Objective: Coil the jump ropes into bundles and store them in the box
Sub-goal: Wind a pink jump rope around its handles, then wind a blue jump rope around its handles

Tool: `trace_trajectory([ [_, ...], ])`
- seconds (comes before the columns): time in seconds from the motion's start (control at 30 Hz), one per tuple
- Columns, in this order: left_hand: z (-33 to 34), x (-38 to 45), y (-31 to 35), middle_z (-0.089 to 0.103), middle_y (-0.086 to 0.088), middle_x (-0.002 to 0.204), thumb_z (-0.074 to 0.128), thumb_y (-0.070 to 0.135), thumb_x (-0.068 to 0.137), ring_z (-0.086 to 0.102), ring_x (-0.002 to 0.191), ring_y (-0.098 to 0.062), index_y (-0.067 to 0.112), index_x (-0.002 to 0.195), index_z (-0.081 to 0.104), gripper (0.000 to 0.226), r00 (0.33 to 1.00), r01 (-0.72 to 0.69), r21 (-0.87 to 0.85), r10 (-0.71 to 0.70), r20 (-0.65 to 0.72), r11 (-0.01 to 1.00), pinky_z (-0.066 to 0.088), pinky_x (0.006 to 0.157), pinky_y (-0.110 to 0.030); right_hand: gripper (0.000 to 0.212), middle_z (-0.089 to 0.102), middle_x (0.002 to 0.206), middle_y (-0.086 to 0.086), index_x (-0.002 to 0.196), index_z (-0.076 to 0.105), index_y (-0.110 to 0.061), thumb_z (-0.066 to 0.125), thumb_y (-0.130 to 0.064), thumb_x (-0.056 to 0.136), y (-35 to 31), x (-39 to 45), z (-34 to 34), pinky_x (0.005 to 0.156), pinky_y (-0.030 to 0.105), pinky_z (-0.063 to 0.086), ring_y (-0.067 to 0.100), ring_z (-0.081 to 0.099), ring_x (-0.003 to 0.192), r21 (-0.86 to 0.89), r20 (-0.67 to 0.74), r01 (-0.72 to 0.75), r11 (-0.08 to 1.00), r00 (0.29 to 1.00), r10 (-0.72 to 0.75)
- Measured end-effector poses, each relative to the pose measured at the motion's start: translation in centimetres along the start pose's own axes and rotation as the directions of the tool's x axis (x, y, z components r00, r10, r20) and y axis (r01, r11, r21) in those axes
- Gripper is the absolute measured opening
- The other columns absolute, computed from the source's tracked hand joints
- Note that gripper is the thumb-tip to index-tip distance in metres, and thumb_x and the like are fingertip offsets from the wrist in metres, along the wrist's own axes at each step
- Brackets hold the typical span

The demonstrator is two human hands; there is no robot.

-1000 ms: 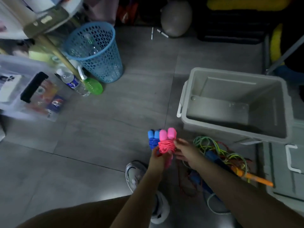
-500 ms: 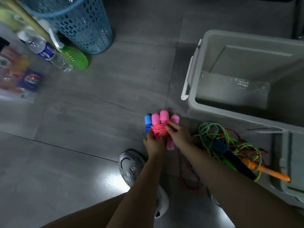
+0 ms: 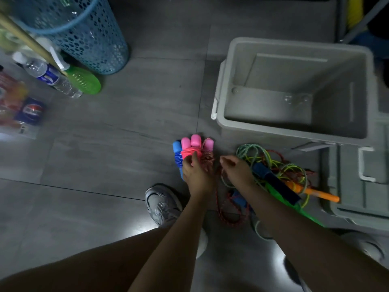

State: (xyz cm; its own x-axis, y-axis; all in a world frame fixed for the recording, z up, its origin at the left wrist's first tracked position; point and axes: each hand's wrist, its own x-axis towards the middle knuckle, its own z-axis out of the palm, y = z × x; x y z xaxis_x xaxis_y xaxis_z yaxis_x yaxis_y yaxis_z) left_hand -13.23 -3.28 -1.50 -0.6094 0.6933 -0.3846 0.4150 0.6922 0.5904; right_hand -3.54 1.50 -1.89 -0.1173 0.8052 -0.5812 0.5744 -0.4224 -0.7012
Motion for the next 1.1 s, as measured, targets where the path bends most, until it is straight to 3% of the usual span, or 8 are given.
trace_trajectory([
  [0.2, 4.6, -3.7, 1.6, 0.053, -0.024, 0.122, 0.043, 0.028, 0.087, 0.044, 0.116, -0.040, -0.002, 0.120, 0.057, 0.046, 0.964, -0.110, 0.047, 0.096, 0.246, 0.993, 0.027, 0.099, -0.034, 0.029, 0.065, 0.115, 0.007, 0.118, 0.062, -0.012, 0.052, -0.026, 0.095, 3.6, -3.4, -5.7, 0.080, 0.024, 0.041, 0.024, 0.059, 0.106, -0.024, -0.099, -0.031, 0.999, 0.995, 0.029],
  [0.27, 5.7, -4.9, 2.4, 0.058, -0.025, 0.115, 0.035, 0.033, 0.085, 0.049, 0.111, -0.041, -0.003, 0.114, 0.058, 0.051, 0.934, -0.153, 0.068, 0.122, 0.336, 0.986, 0.029, 0.096, -0.036, 0.026, 0.066, 0.112, 0.011, 0.114, 0.063, -0.009, 0.051, -0.023, 0.096, 5.3, -4.0, -7.3, 0.079, 0.028, 0.043, 0.028, 0.059, 0.103, -0.050, -0.136, -0.043, 0.998, 0.990, 0.036],
  [0.37, 7.6, -6.1, 2.9, 0.063, -0.027, 0.101, 0.043, 0.019, 0.095, 0.057, 0.099, -0.041, -0.005, 0.094, 0.061, 0.030, 0.881, -0.175, 0.084, 0.118, 0.458, 0.981, 0.039, 0.084, -0.040, 0.025, 0.064, 0.114, 0.012, 0.114, 0.064, -0.012, 0.054, -0.020, 0.093, 8.3, -4.5, -9.1, 0.083, 0.033, 0.047, 0.029, 0.059, 0.102, -0.098, -0.198, -0.094, 0.991, 0.977, 0.073],
  [0.6, 11.2, -6.6, 3.4, 0.062, -0.013, 0.101, 0.045, 0.029, 0.097, 0.058, 0.096, -0.030, 0.004, 0.108, 0.060, 0.031, 0.836, 0.083, 0.068, -0.106, 0.539, 0.994, 0.034, 0.072, -0.028, 0.031, 0.053, 0.121, 0.010, 0.120, 0.062, -0.014, 0.058, -0.019, 0.089, 13.1, -4.5, -11.6, 0.095, 0.039, 0.040, 0.031, 0.044, 0.112, -0.246, -0.314, -0.113, 0.963, 0.949, 0.031],
  [0.73, 12.4, -5.8, 3.9, 0.059, -0.006, 0.078, 0.051, 0.038, 0.096, 0.059, 0.078, -0.025, 0.012, 0.083, 0.060, 0.030, 0.813, 0.370, -0.154, -0.239, 0.531, 0.916, 0.049, 0.073, -0.039, 0.040, 0.051, 0.127, 0.009, 0.127, 0.058, -0.017, 0.059, -0.029, 0.090, 13.9, -3.5, -12.0, 0.096, 0.038, 0.035, 0.031, 0.039, 0.116, -0.278, -0.279, -0.152, 0.949, 0.957, 0.072],
  [0.87, 13.7, -4.9, 4.7, 0.059, -0.012, 0.086, 0.054, 0.042, 0.093, 0.058, 0.082, -0.026, 0.016, 0.075, 0.058, 0.032, 0.781, 0.442, -0.202, -0.264, 0.567, 0.874, 0.052, 0.081, -0.045, 0.039, 0.059, 0.112, 0.009, 0.117, 0.064, -0.021, 0.061, -0.045, 0.086, 14.3, -2.5, -12.4, 0.084, 0.036, 0.038, 0.032, 0.046, 0.109, -0.424, -0.224, -0.202, 0.883, 0.968, 0.114],
  [0.97, 14.5, -4.4, 5.4, 0.061, -0.013, 0.090, 0.054, 0.049, 0.091, 0.060, 0.084, -0.027, 0.014, 0.077, 0.059, 0.038, 0.748, 0.502, -0.183, -0.317, 0.583, 0.845, 0.052, 0.082, -0.042, 0.035, 0.064, 0.086, 0.007, 0.104, 0.067, -0.010, 0.068, -0.039, 0.083, 14.5, -2.0, -12.6, 0.065, 0.031, 0.042, 0.026, 0.059, 0.084, -0.140, -0.097, -0.217, 0.966, 0.974, 0.205],
  [1.1, 14.6, -4.1, 5.7, 0.065, -0.014, 0.108, 0.056, 0.061, 0.083, 0.063, 0.099, -0.032, 0.015, 0.099, 0.063, 0.050, 0.751, 0.471, -0.162, -0.298, 0.589, 0.867, 0.050, 0.093, -0.050, 0.032, 0.064, 0.088, 0.010, 0.102, 0.064, -0.001, 0.072, -0.025, 0.082, 14.3, -3.0, -13.6, 0.060, 0.022, 0.042, 0.018, 0.058, 0.076, 0.157, 0.042, -0.249, 0.956, 0.968, 0.246],
])
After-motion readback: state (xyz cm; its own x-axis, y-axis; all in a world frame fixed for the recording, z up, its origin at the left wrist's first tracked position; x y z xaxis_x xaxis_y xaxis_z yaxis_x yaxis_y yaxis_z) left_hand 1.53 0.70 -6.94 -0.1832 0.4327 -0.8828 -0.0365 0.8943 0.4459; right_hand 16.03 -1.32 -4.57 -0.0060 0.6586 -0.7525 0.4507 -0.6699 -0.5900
